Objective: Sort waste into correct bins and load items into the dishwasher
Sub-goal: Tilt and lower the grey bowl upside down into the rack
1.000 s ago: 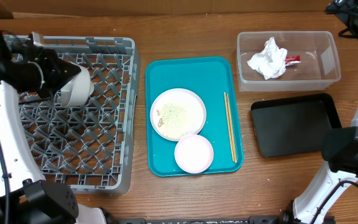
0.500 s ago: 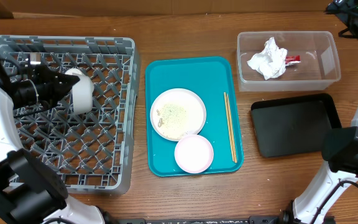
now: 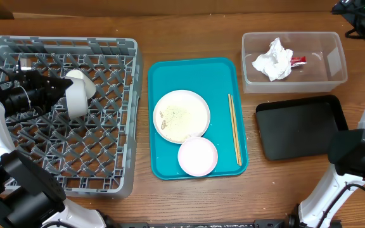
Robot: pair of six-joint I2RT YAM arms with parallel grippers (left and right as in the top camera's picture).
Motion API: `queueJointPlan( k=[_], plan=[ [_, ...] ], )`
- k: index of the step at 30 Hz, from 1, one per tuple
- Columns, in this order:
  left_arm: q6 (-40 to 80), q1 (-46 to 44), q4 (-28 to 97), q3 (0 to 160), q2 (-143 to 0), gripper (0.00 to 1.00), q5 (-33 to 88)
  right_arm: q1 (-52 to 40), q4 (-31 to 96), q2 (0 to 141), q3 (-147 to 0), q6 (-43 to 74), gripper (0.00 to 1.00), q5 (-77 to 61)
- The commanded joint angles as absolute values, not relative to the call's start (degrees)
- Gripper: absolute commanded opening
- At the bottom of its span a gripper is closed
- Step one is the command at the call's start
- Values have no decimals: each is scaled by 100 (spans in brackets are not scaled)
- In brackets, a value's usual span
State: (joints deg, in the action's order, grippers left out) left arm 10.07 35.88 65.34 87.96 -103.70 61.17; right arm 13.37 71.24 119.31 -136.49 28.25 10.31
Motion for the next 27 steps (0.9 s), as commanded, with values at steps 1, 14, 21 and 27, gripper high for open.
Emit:
queueJointPlan(
  k=[1,14,21,27],
  plan=[
    [832,3603,6576,8558,-10425,4,6272,1321,7105,11876,-13697,2834,100,1026],
    [637,3607,6571,7957,-10425,4,6836,1321,7105,11876,-13697,2834,100,1026],
    [797,3610,6528,7957,-10425,4,6084,1321,7105,11876,-13697,2834,100,1026],
    [834,3610,6464,7959,-10425,4,5782,1321,7105,11876,-13697,2834,100,1026]
  ],
)
